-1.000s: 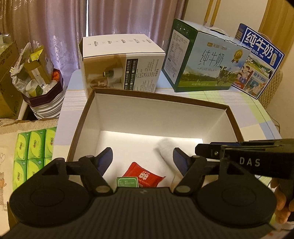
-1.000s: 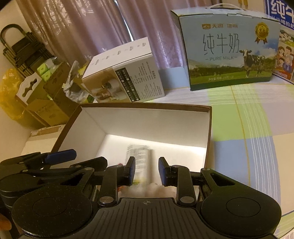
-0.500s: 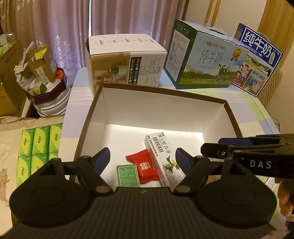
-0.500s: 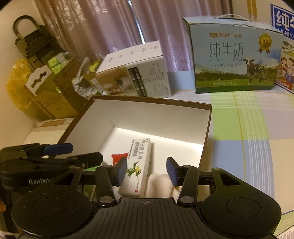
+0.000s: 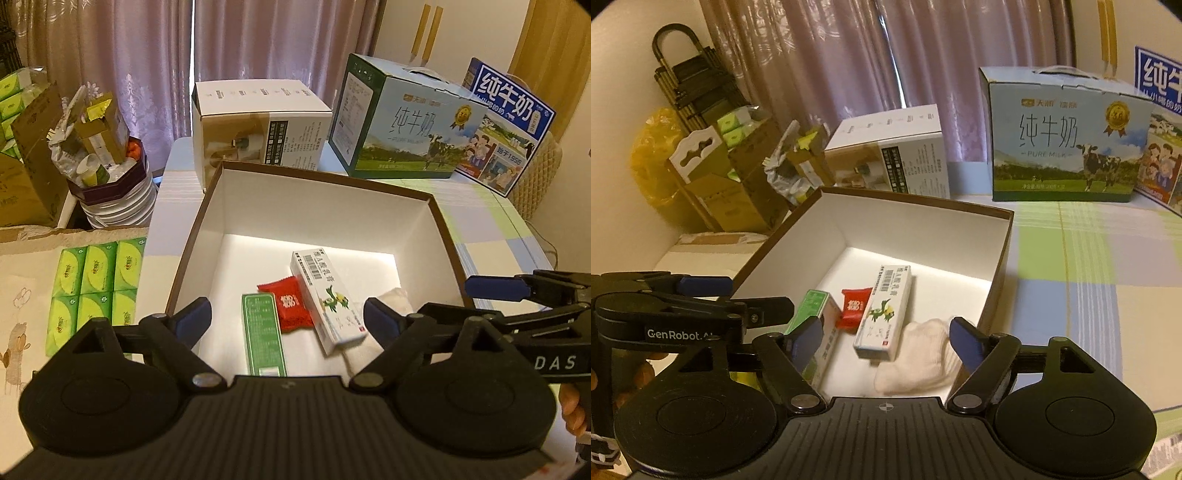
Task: Organize objects
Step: 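Move both tools away from the box toward the toothpaste tube and hair clip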
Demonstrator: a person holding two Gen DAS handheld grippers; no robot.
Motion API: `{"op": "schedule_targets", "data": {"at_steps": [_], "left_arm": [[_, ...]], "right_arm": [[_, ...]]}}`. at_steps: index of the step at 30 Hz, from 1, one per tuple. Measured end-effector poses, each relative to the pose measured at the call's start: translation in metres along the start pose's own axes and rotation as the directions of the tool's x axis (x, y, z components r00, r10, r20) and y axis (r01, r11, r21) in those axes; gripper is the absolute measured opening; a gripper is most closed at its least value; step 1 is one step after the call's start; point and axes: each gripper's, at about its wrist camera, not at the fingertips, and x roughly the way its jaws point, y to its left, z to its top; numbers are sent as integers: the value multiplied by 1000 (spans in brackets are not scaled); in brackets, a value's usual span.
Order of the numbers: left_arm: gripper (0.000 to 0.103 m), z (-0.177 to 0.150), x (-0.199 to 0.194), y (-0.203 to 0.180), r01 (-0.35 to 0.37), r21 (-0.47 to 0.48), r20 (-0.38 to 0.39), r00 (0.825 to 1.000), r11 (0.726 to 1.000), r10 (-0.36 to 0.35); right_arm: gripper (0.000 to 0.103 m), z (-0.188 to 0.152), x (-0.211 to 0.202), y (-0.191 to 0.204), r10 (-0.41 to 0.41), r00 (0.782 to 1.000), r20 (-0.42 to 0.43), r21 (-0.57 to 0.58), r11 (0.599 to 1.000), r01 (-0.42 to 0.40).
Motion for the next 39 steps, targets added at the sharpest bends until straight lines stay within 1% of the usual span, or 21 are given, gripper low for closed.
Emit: {"op": "schedule_targets", "data": {"at_steps": [3, 10, 19, 23, 26, 33, 39], "left_arm": [[88, -6, -12, -4, -11, 4, 5, 1000, 1000, 11], [91, -22, -42, -14, 5, 0, 14, 1000, 1000, -5], [92, -47, -73, -27, 0, -6, 21, 1000, 1000, 0], [92, -59, -83, -29, 2, -20, 17, 1000, 1000, -2], [92, -68, -92, -32, 3, -26, 14, 1000, 1000, -3], [92, -93, -108, -47, -1, -31, -6, 1000, 1000, 1], [92, -111, -116, -63, -1, -48, -20, 1000, 999, 0]], "right_arm": [[74, -5, -12, 5, 0, 1000, 7, -12, 1000, 0], [75, -18, -38, 12, 11, 1000, 13, -24, 1000, -11], [75, -41, -62, 16, 19, 1000, 8, -20, 1000, -19], [75, -51, -73, 16, 25, 1000, 8, -22, 999, -25], [75, -60, -82, 18, 46, 999, 4, -29, 999, -46], [75, -84, -102, 17, 59, 998, -3, -44, 997, -59], [75, -100, -119, 4, 62, 998, -2, -39, 997, -62]]}}
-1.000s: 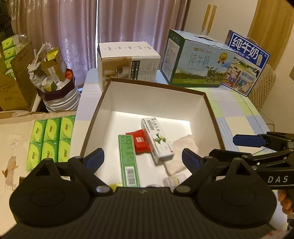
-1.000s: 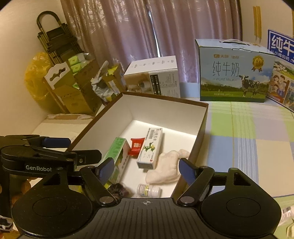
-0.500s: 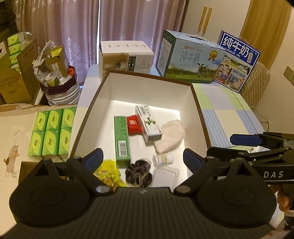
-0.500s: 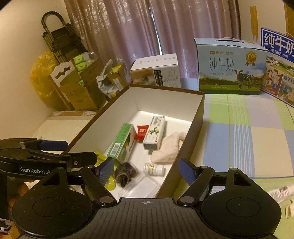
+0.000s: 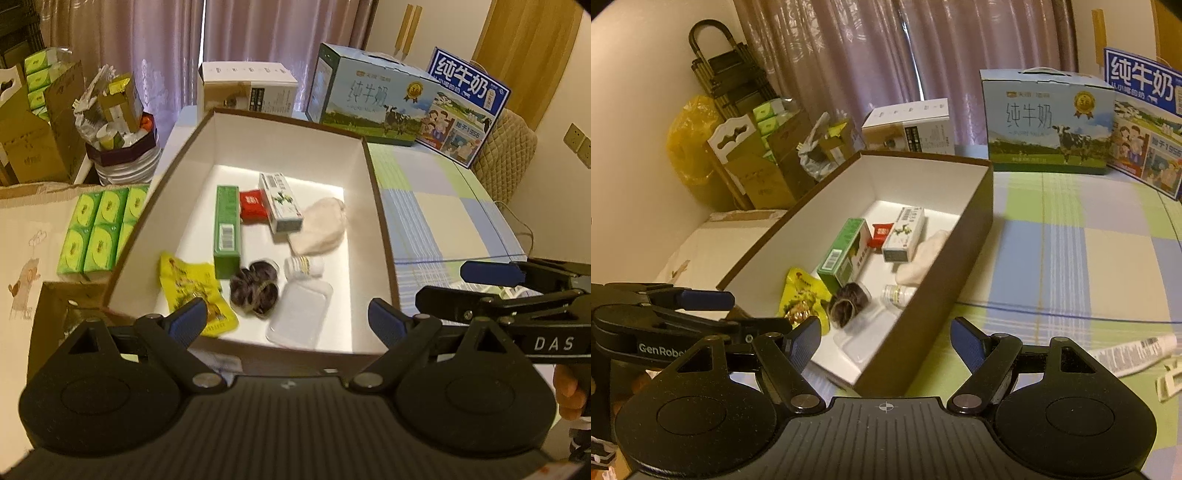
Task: Organize objects
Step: 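Move both tools away from the box toward the toothpaste tube and hair clip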
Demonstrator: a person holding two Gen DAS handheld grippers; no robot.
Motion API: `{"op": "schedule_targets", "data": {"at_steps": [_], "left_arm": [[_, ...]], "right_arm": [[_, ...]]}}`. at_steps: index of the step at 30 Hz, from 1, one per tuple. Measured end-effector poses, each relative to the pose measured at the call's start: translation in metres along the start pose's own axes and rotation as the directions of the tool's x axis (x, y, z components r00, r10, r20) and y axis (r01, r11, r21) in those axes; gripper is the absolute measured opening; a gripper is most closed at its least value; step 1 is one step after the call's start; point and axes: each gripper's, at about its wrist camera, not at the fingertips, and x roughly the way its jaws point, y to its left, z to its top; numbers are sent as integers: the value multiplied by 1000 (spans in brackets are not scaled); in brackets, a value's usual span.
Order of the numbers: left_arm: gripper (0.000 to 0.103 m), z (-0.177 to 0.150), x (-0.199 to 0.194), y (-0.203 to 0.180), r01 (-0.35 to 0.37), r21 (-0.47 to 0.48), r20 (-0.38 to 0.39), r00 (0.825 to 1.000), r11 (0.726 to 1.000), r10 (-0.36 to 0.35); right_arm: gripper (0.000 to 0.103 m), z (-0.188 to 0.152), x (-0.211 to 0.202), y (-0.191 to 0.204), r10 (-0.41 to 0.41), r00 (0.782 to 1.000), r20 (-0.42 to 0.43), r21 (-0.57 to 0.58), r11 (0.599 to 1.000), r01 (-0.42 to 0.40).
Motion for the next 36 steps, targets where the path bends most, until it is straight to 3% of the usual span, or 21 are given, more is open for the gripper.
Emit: {"op": "schedule_targets", "data": {"at_steps": [18, 36], "left_arm": [[92, -37, -1, -60, -16, -11, -56, 998, 1000, 15], [92, -50, 18, -152, 30, 42, -104, 994, 999, -25]], "right_arm": [[75, -39, -40, -55, 28, 998, -61, -1, 1000, -28], [75, -74, -83, -136, -43, 994, -99, 74, 996, 51]]}}
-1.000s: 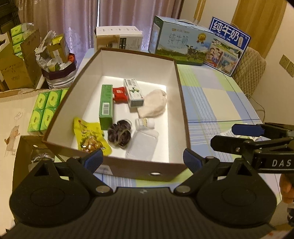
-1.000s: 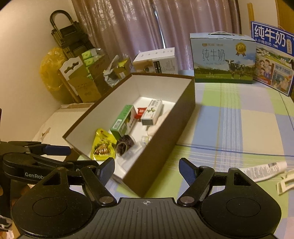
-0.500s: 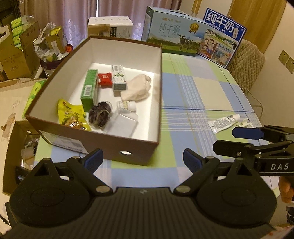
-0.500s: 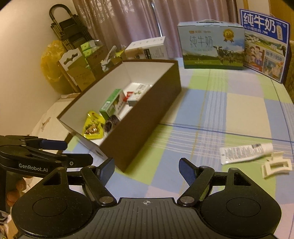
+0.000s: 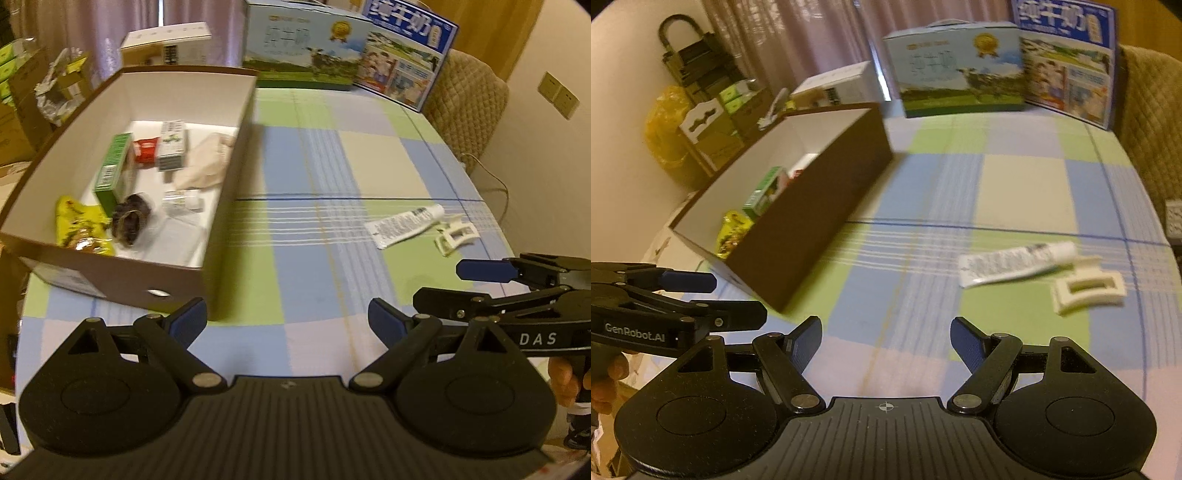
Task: Organize objects
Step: 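Move both tools away from the box toward the toothpaste tube and hair clip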
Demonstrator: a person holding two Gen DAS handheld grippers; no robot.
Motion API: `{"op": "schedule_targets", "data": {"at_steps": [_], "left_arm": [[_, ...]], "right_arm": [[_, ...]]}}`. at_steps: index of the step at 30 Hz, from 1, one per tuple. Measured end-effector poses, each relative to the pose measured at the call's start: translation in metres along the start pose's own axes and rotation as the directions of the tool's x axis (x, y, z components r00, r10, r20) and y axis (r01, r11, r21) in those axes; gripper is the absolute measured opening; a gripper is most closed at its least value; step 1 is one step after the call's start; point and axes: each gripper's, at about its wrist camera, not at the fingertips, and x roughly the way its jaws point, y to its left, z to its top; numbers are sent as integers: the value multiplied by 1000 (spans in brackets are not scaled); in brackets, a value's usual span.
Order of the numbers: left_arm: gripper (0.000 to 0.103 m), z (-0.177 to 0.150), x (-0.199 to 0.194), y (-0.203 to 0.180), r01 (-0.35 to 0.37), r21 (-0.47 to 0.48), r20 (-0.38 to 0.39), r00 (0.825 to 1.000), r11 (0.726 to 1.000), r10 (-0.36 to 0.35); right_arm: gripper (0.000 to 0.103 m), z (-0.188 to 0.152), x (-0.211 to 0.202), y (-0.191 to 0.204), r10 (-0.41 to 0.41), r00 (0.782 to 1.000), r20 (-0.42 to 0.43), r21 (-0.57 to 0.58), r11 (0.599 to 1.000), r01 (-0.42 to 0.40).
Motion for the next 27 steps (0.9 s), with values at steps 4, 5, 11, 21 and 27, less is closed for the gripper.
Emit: {"op": "schedule_targets", "data": {"at_steps": [4, 5, 11, 21, 27], "left_arm": [[92, 2, 8, -23, 27, 32, -3, 1000, 999, -27], [92, 3, 11, -28, 33, 38, -3, 999, 999, -33], [92, 9, 29, -63, 74, 96, -10, 997, 993, -73], [90, 24, 71, -102, 89, 178, -21, 996, 980, -86], [88, 32, 100, -121, 100, 223, -34, 995, 970, -95]], "right_arm": [[75, -6, -7, -21, -30, 1000, 0, 42, 999, 30], [75, -7, -10, -27, -35, 999, 2, 51, 998, 35], [75, -13, -19, -57, -87, 996, 14, 103, 991, 85], [74, -17, -20, -110, -184, 983, 19, 144, 973, 180], [74, -9, -9, -134, -242, 970, 27, 120, 964, 237]]}}
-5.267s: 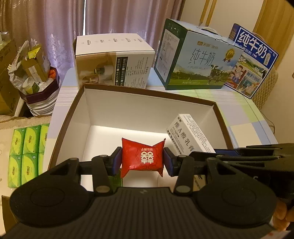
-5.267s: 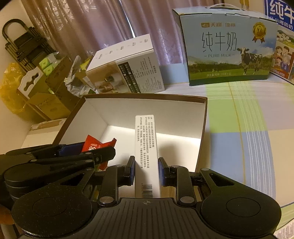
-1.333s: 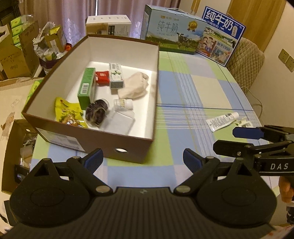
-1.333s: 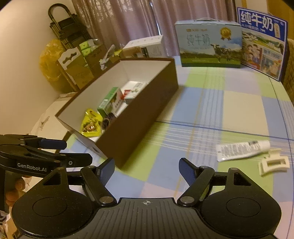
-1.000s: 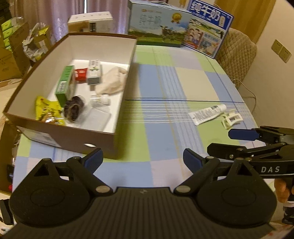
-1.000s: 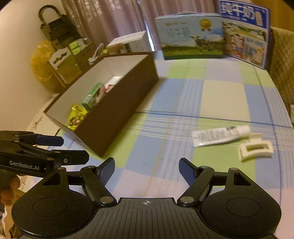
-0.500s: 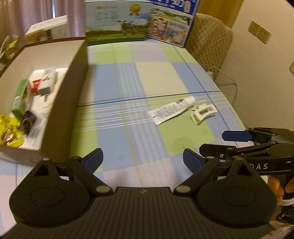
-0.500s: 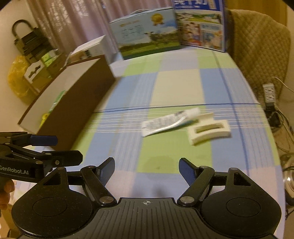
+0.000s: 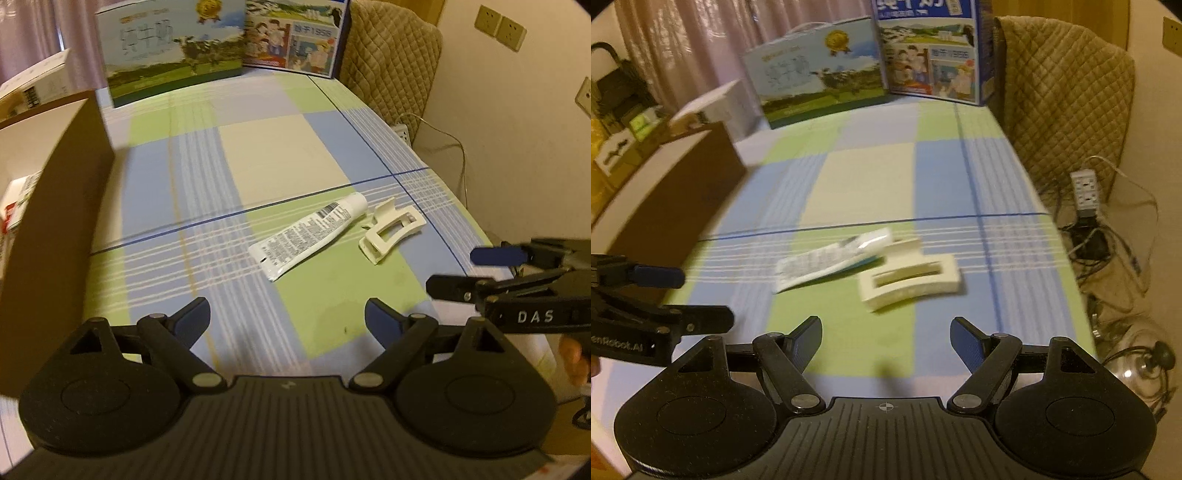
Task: Organize objects
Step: 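Move both tools away from the box toward the toothpaste tube and hair clip, then close the left tool on the white toothpaste tube while the right tool grasps the white hair clip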
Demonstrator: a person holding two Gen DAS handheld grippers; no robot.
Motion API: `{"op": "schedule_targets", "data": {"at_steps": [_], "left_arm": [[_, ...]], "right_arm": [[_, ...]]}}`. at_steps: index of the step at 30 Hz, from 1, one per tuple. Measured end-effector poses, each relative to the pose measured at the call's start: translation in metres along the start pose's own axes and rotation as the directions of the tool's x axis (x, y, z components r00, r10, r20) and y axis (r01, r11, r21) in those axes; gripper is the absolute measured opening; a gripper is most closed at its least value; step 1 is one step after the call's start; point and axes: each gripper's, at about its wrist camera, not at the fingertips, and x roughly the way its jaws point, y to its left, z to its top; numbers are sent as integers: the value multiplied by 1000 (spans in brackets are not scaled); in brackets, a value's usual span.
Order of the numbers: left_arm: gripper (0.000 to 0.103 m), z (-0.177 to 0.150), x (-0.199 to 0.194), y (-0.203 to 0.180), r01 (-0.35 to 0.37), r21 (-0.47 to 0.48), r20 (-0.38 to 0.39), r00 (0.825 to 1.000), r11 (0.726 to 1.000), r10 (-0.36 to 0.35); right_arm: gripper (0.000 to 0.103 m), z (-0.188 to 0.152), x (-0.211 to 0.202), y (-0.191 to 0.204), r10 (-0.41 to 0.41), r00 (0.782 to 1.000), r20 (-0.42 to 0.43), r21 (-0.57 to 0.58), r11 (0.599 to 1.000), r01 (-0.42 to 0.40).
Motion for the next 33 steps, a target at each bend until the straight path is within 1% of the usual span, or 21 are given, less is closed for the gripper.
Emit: {"op": "schedule_targets", "data": {"at_steps": [4, 6, 9, 13, 17, 19, 22, 27, 33], "left_arm": [[88, 9, 21, -4, -10, 16, -16, 1000, 1000, 10], [88, 13, 31, -5, -13, 21, -23, 1000, 1000, 13], [87, 20, 44, -7, -15, 38, -30, 999, 999, 16], [87, 28, 60, -8, -11, 60, -37, 999, 998, 13], [87, 35, 74, -7, -10, 71, -52, 999, 997, 14], [87, 37, 79, -7, -13, 76, -58, 998, 997, 17], [86, 40, 85, -3, -12, 77, -67, 998, 997, 17], [86, 43, 92, 0, -6, 95, -75, 997, 995, 13], [86, 49, 103, -3, 21, 137, -70, 997, 990, -12]], "right_arm": [[75, 5, 18, -9, -19, 1000, 5, 0, 1000, 19], [75, 8, 26, -12, -13, 1000, 15, -7, 1000, 13], [75, 12, 37, -15, 6, 1000, 25, -47, 999, -5], [75, 17, 54, -16, -2, 1000, 13, -123, 992, 3], [79, 20, 67, -16, 27, 1000, -8, -147, 989, -28], [82, 22, 72, -13, 14, 1000, -14, -153, 988, -16], [83, 24, 81, -11, -9, 999, -36, -164, 986, 3], [83, 23, 90, -8, -37, 999, -20, -202, 979, 32], [82, 26, 88, -20, -65, 998, -12, -164, 985, 62]]}}
